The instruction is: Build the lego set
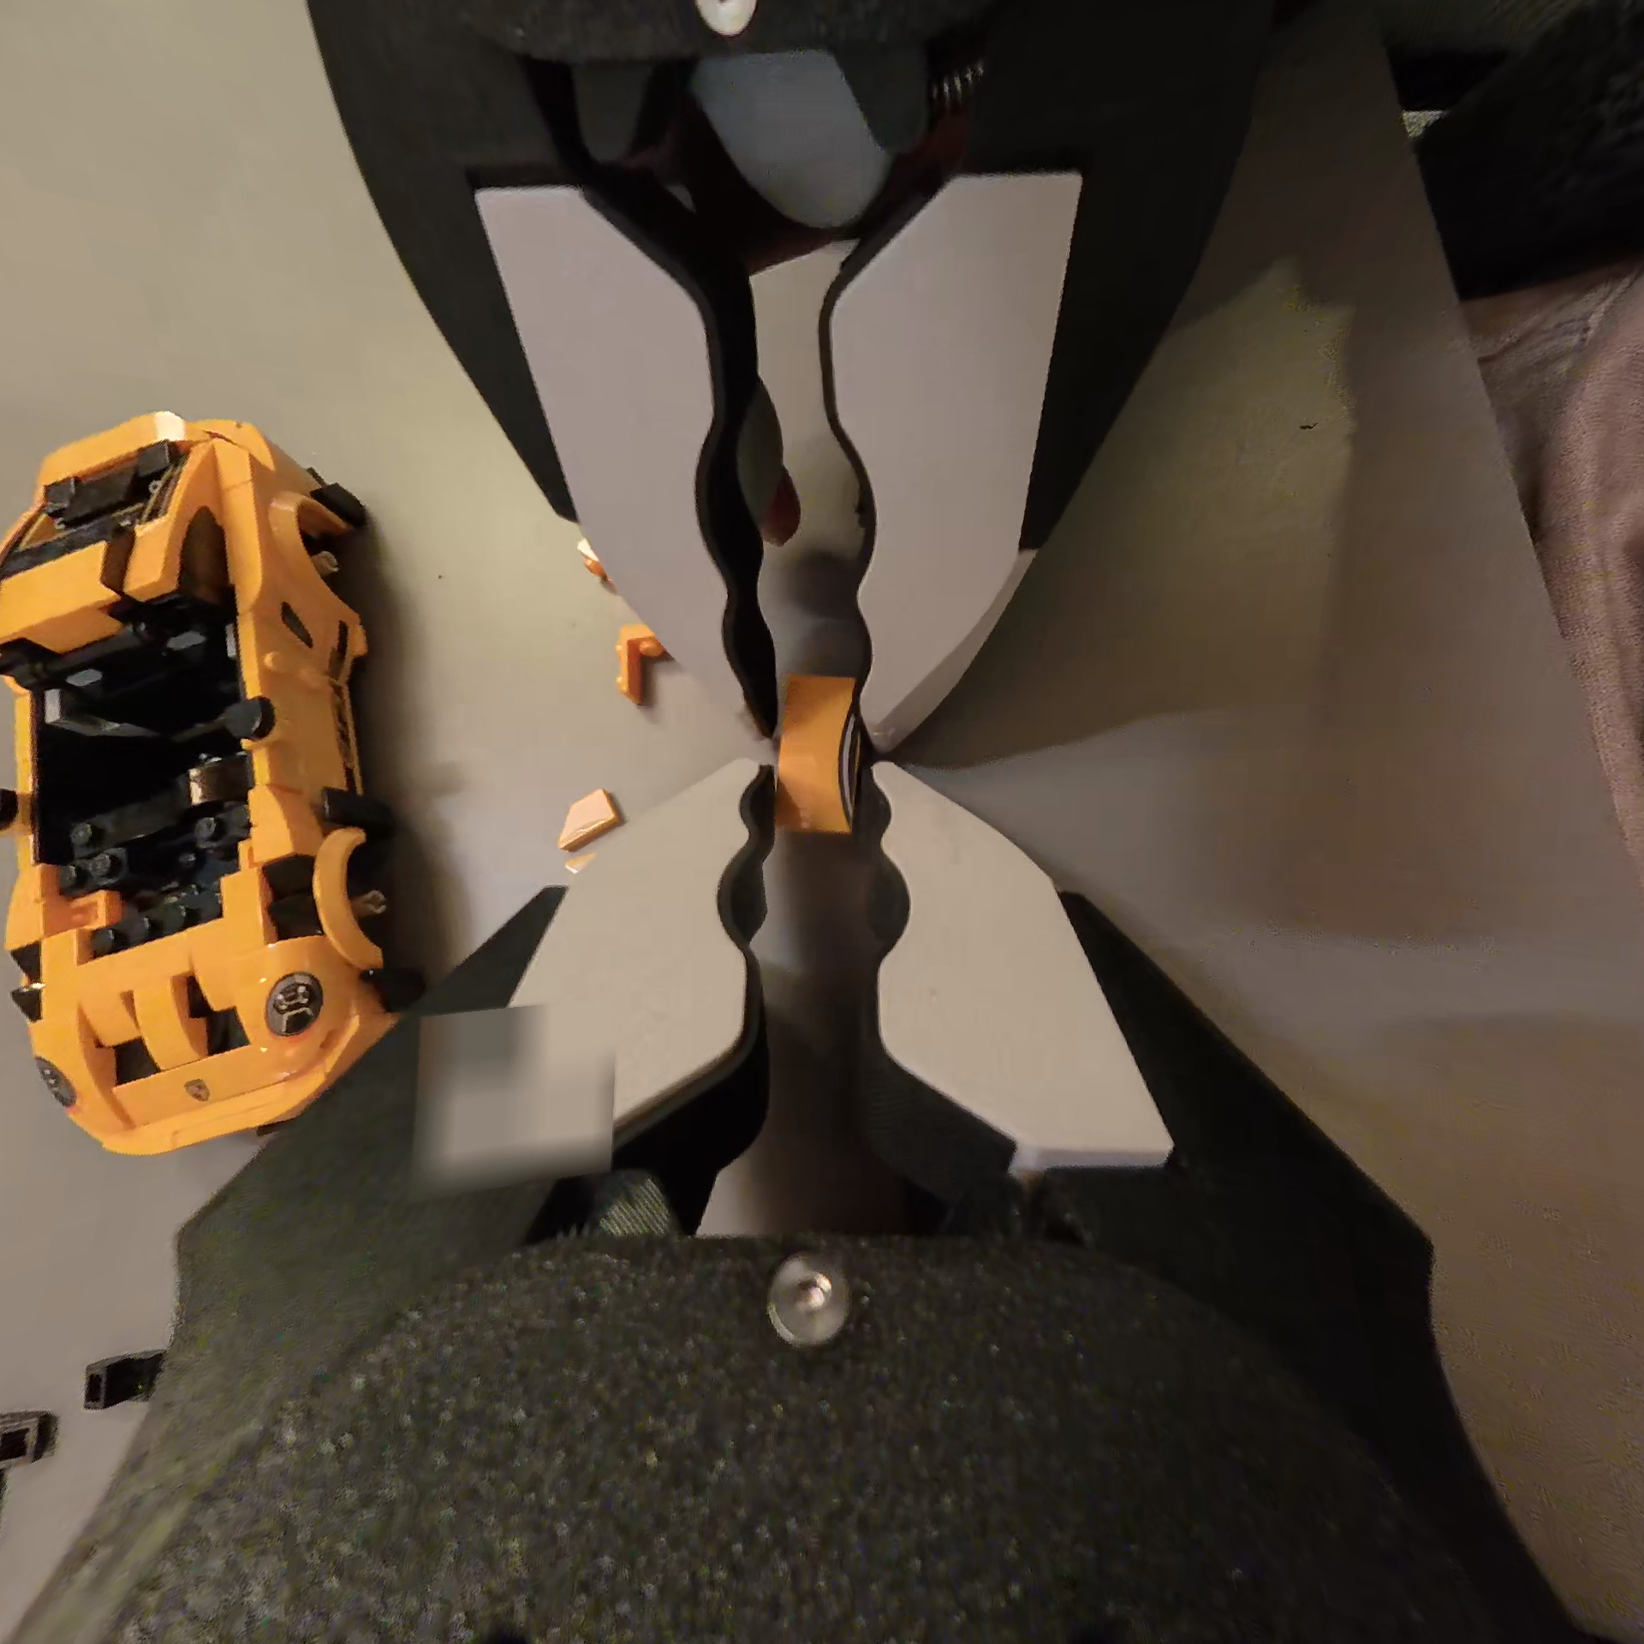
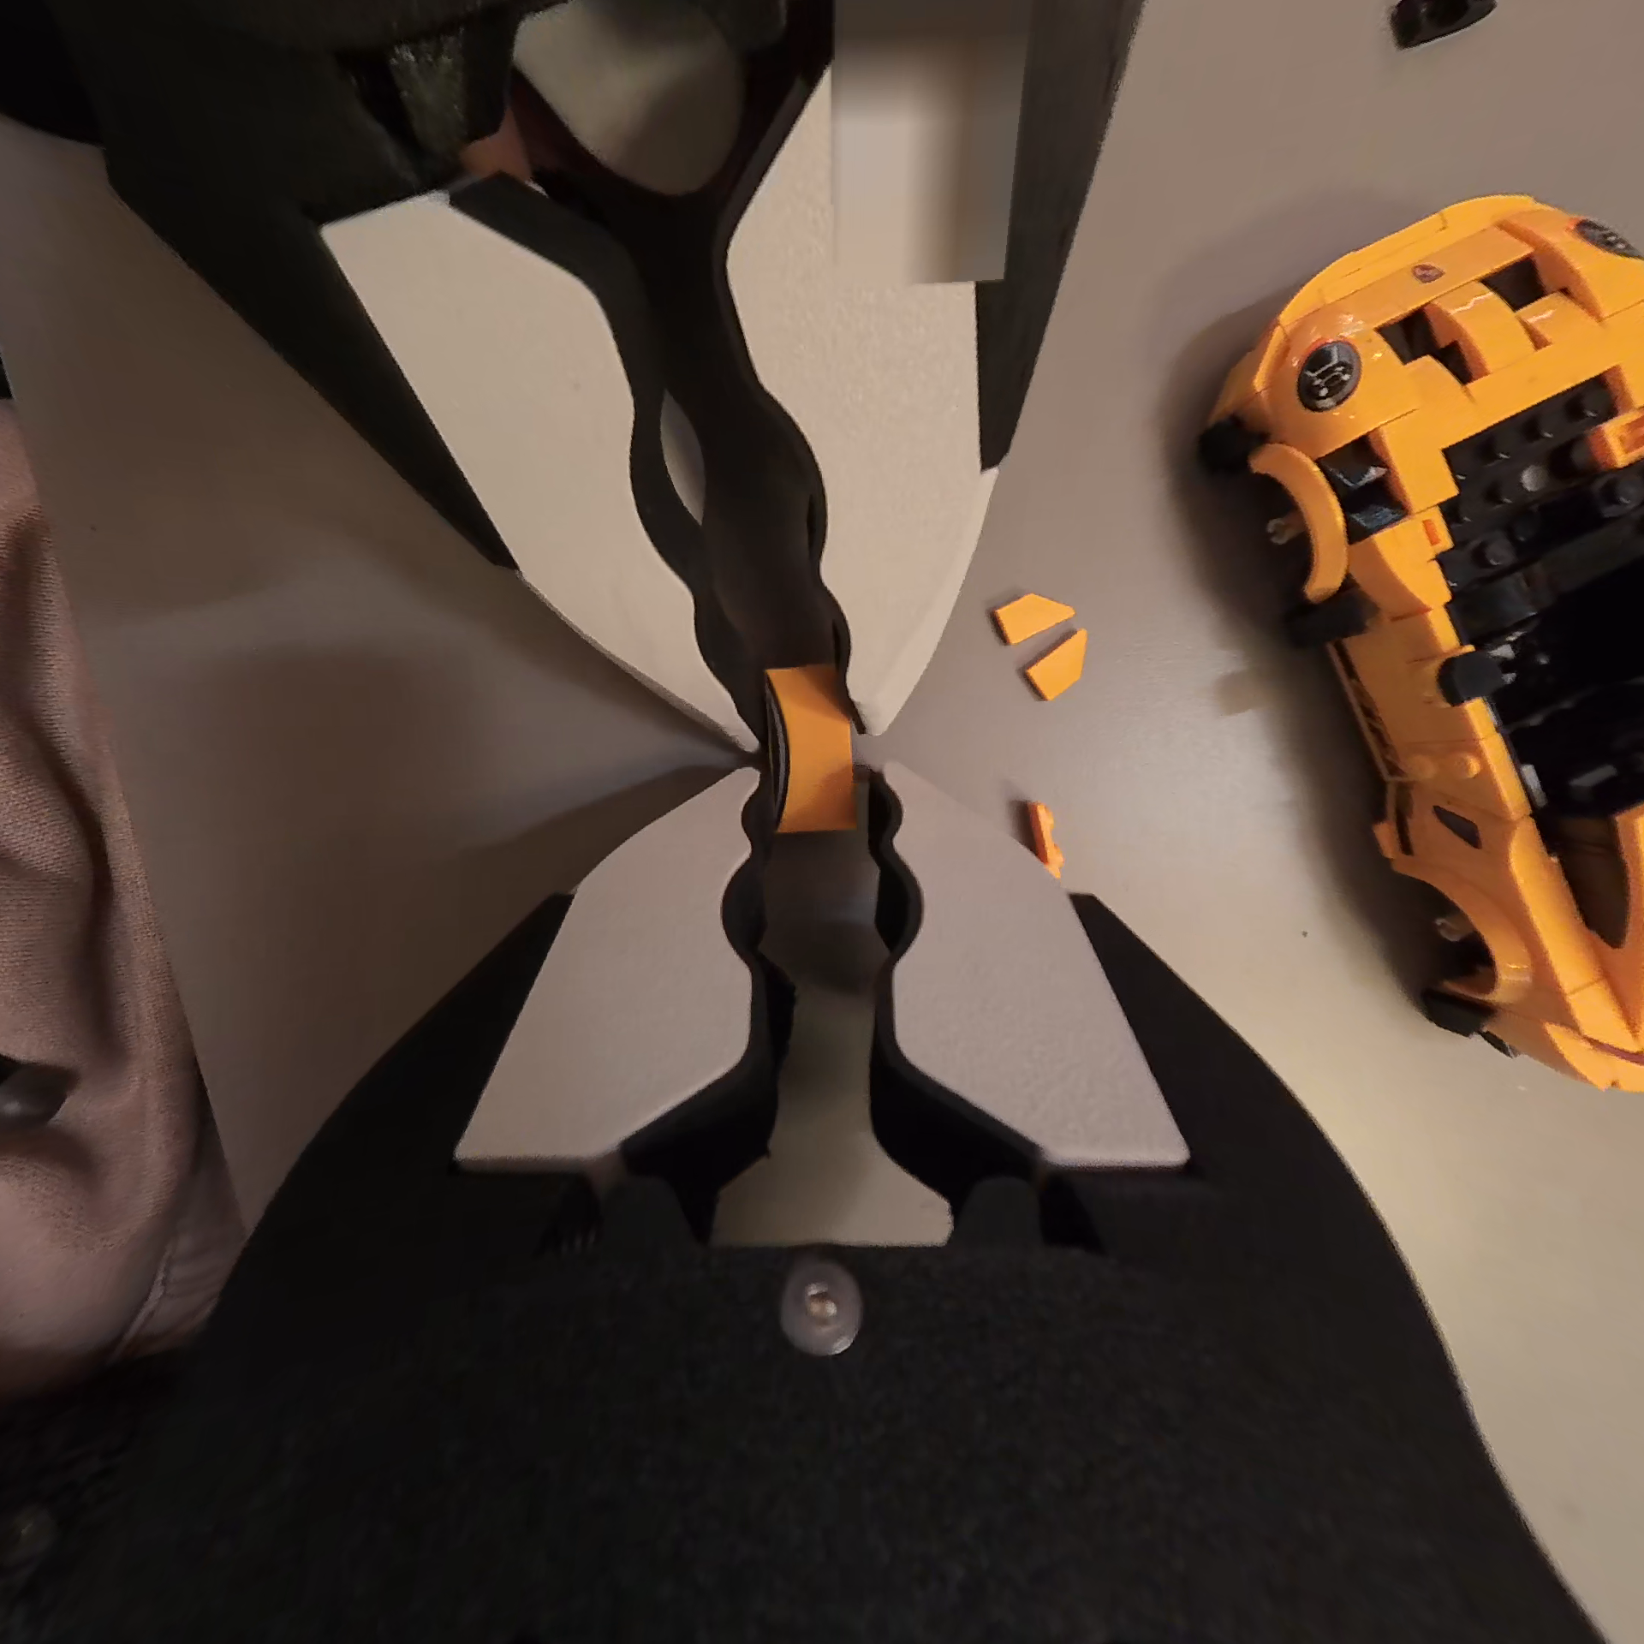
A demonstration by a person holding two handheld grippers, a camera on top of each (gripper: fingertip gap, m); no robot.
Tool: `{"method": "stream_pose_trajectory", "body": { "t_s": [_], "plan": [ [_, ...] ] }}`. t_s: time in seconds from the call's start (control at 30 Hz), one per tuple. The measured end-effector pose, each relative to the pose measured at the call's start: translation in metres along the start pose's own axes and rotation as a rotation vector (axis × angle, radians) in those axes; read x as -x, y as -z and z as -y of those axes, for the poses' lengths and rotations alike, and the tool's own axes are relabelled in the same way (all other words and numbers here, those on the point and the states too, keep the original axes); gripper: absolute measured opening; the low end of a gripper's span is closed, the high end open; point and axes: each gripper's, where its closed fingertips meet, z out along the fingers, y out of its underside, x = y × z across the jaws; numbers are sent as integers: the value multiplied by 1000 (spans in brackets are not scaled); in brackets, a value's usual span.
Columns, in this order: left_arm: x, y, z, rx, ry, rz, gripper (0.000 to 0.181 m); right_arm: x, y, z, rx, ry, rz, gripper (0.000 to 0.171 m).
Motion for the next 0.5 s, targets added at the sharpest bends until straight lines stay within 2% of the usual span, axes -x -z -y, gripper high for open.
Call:
{"method": "stream_pose_trajectory", "body": {
  "t_s": [0.13, 0.3, 0.5],
  "plan": [
    [0, 0, 0, -2, 11, -8, 17, 1, 7, 1, -71, -2, 5, 23],
    [0, 1, 0, -3, 22, -12, 17, 6, 14, 2, -151, 113, -70, 25],
    [0, 0, 0, -2, 6, -5, 17, 7, 10, -1, -163, -8, 29, 28]
  ]
}}
